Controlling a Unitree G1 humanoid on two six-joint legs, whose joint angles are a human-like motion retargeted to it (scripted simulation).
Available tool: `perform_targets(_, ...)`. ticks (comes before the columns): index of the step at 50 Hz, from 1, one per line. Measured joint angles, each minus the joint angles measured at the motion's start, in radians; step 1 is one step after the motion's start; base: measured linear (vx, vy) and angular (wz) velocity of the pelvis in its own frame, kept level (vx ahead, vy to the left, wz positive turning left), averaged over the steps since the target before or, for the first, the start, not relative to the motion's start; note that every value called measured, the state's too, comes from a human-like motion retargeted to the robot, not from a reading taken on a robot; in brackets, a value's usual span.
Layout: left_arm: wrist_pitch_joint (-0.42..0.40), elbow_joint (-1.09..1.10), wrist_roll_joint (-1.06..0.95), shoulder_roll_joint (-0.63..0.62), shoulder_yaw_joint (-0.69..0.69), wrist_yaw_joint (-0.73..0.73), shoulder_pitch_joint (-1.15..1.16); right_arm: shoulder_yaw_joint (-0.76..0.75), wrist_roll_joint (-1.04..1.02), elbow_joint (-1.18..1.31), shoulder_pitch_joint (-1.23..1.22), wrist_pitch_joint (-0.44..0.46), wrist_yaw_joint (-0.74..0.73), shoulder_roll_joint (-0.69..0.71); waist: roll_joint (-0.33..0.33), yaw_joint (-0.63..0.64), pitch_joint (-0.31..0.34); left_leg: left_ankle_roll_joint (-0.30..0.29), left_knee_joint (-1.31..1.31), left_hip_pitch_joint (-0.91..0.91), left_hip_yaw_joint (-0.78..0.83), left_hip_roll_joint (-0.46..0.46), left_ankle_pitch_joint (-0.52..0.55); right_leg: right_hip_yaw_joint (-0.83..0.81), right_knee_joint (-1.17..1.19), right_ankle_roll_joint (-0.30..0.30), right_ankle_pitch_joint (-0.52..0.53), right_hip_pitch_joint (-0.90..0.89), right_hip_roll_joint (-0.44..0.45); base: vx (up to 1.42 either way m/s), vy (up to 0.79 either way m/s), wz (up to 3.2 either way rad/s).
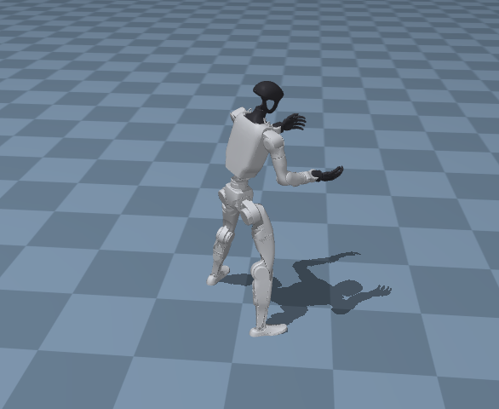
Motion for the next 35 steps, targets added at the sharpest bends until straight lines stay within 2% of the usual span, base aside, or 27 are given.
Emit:
perform_targets(2, 0.033, 0.006, 0.064, 0.021, -0.041, -0.047, -0.039, -0.037, -0.088, 0.039, -0.009, 0.033, 0.069, -0.043, -0.003, -0.111, 0.014, 0.035, 0.010, 0.021, 0.047, 0.021, 0.010, 0.028, -0.011, 0.004, 0.009, -0.014, 0.023, -0.07, -0.41, -1.08)
perform_targets(6, 0.086, 0.041, 0.194, 0.022, -0.131, -0.083, -0.134, -0.136, 0.073, 0.044, -0.025, -0.042, 0.028, -0.063, -0.030, -0.312, 0.022, 0.068, 0.076, 0.062, 0.094, 0.024, -0.010, 0.097, -0.072, 0.011, 0.039, -0.016, 0.057, 0.01, -0.34, -1.05)
perform_targets(10, 0.127, 0.105, 0.351, -0.017, -0.253, -0.133, -0.239, -0.219, 0.108, 0.053, -0.014, -0.065, 0.051, -0.156, -0.045, -0.458, -0.006, 0.098, 0.200, 0.097, 0.098, -0.010, -0.059, 0.176, -0.140, 0.019, 0.069, -0.003, 0.072, 0.10, -0.22, -1.11)
perform_targets(13, 0.143, 0.141, 0.437, -0.075, -0.348, -0.162, -0.317, -0.280, 0.132, 0.055, 0.008, -0.086, 0.056, -0.248, -0.031, -0.526, -0.039, 0.129, 0.271, 0.128, 0.133, -0.036, -0.072, 0.227, -0.179, 0.033, 0.091, 0.006, 0.080, 0.15, -0.15, -1.07)
perform_targets(19, 0.158, 0.170, 0.567, -0.206, -0.461, -0.126, -0.460, -0.413, 0.186, 0.062, 0.068, -0.106, 0.077, -0.389, 0.008, -0.584, -0.085, 0.203, 0.347, 0.174, 0.213, -0.067, -0.061, 0.317, -0.226, 0.059, 0.114, 0.019, 0.092, 0.15, -0.10, -0.98)
perform_targets(25, 0.158, 0.134, 0.681, -0.275, -0.483, 0.010, -0.552, -0.584, 0.245, 0.012, 0.145, -0.154, 0.099, -0.395, 0.039, -0.604, -0.081, 0.249, 0.423, 0.167, 0.186, -0.076, -0.033, 0.384, -0.240, 0.069, 0.114, 0.033, 0.097, 0.09, -0.03, -0.68)
perform_targets(29, 0.140, 0.031, 0.687, -0.240, -0.492, 0.037, -0.552, -0.682, 0.287, -0.059, 0.196, -0.198, 0.096, -0.376, 0.064, -0.608, -0.076, 0.240, 0.455, 0.158, 0.145, -0.078, -0.020, 0.409, -0.236, 0.065, 0.109, 0.031, 0.100, 0.03, 0.04, -0.38)
perform_targets(33, 0.108, -0.088, 0.606, -0.174, -0.484, -0.041, -0.478, -0.761, 0.282, -0.121, 0.218, -0.231, 0.060, -0.376, 0.086, -0.605, -0.084, 0.199, 0.447, 0.158, 0.099, -0.091, -0.030, 0.418, -0.230, 0.062, 0.108, 0.023, 0.099, -0.03, 0.09, -0.12)
perform_targets(35, 0.106, -0.148, 0.533, -0.133, -0.463, -0.141, -0.414, -0.788, 0.323, -0.177, 0.219, -0.155, 0.159, -0.377, 0.098, -0.606, -0.093, 0.168, 0.433, 0.155, 0.066, -0.099, -0.049, 0.413, -0.227, 0.057, 0.109, 0.018, 0.100, -0.06, 0.12, 0.18)
